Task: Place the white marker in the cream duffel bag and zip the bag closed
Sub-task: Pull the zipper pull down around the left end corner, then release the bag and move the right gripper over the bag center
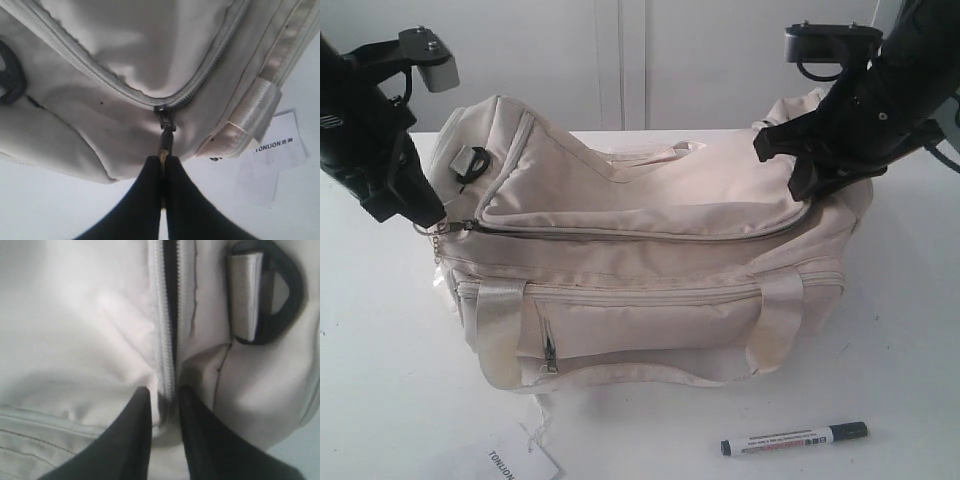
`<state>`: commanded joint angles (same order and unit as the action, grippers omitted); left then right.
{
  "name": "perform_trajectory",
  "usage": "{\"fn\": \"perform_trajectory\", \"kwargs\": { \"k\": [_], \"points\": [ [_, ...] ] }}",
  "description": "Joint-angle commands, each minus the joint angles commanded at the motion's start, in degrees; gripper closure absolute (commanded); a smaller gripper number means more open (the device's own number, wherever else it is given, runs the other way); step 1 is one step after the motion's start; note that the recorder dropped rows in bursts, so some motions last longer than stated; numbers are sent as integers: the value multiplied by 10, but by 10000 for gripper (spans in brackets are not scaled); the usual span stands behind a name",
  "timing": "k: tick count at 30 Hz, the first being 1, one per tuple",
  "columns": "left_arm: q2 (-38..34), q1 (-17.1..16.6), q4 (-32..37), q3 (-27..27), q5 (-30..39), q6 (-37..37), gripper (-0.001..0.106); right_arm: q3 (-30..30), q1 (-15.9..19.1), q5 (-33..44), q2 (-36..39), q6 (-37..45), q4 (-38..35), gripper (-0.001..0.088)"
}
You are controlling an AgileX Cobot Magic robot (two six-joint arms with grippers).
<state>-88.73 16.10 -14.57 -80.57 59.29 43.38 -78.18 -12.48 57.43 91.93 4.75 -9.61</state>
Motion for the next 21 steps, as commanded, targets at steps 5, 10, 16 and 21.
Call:
{"fn": "perform_trajectory", "kwargs": {
  "k": [5, 10, 16, 21],
  "points": [
    [0, 0, 0, 0, 2, 2, 1053, 0, 0, 9, -16, 0, 6, 480],
    [0, 0, 0, 0, 2, 2, 1053, 0, 0, -1, -48, 22, 8, 481],
    [2, 0, -3, -1, -1, 2, 1053, 0, -1, -22, -56, 140, -92, 481],
    [12, 0, -27, -1, -18, 2, 1053, 3, -1, -27, -54, 286, -237, 481]
  ]
}}
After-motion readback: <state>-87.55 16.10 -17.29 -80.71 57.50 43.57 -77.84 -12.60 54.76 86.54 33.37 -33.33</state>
